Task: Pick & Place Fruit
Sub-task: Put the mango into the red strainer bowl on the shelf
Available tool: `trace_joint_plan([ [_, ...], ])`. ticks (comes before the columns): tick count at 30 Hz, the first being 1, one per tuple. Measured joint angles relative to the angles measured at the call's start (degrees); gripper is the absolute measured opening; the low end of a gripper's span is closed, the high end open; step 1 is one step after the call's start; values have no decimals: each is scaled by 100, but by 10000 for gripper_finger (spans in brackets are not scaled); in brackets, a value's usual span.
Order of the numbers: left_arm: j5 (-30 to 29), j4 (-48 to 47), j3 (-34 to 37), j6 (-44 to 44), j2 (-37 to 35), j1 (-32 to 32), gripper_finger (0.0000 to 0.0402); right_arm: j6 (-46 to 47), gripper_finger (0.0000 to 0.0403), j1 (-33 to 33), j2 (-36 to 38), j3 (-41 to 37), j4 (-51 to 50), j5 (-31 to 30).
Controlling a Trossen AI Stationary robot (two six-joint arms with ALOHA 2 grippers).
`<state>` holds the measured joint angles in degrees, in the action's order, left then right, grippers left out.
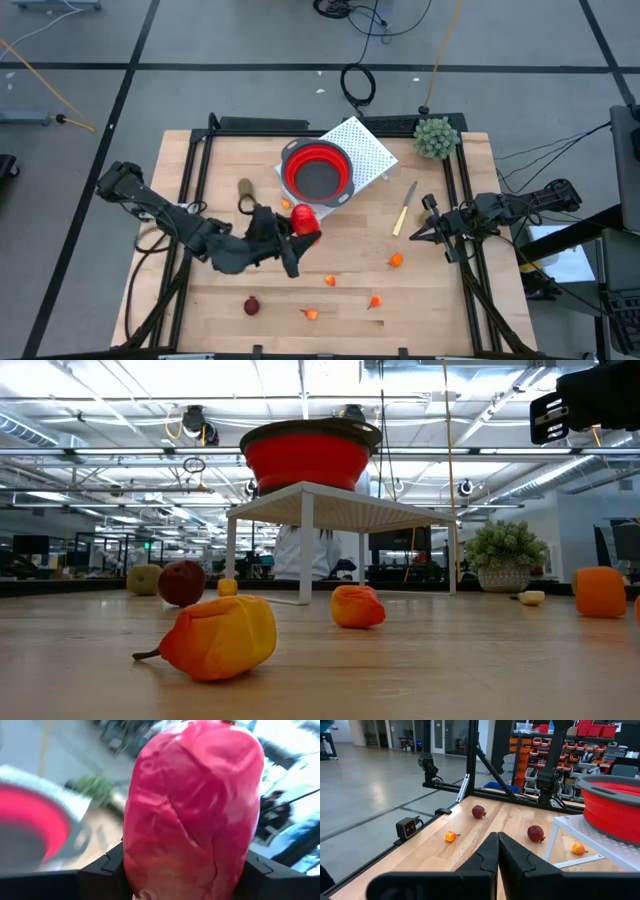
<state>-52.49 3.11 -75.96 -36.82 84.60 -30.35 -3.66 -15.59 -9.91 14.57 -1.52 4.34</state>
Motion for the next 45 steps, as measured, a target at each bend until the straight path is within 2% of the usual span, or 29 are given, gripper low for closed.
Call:
trace_joint_plan([
  [4,331,1412,0,1623,0,0,210,0,0,0,0,0,-1,0],
  [9,1277,2592,0,3011,0,0,231,-7,0,0,0,0,-2,0],
  [19,3130,3504,0,4998,0,25,234,-20,0,0,0,0,-2,0],
  [24,3596,3519,0,5343,4,110,216,-20,0,1,0,0,-2,0],
  [33,3602,3537,0,5047,4,216,240,-20,0,1,0,0,-3,-2],
  [36,3347,3596,0,4500,4,246,239,-20,0,0,0,0,-2,-2],
  [39,2570,3602,0,3594,4,311,230,-20,0,1,0,0,-4,-2],
  [45,500,2988,0,1539,4,463,221,-20,0,1,-2,0,-2,-2],
])
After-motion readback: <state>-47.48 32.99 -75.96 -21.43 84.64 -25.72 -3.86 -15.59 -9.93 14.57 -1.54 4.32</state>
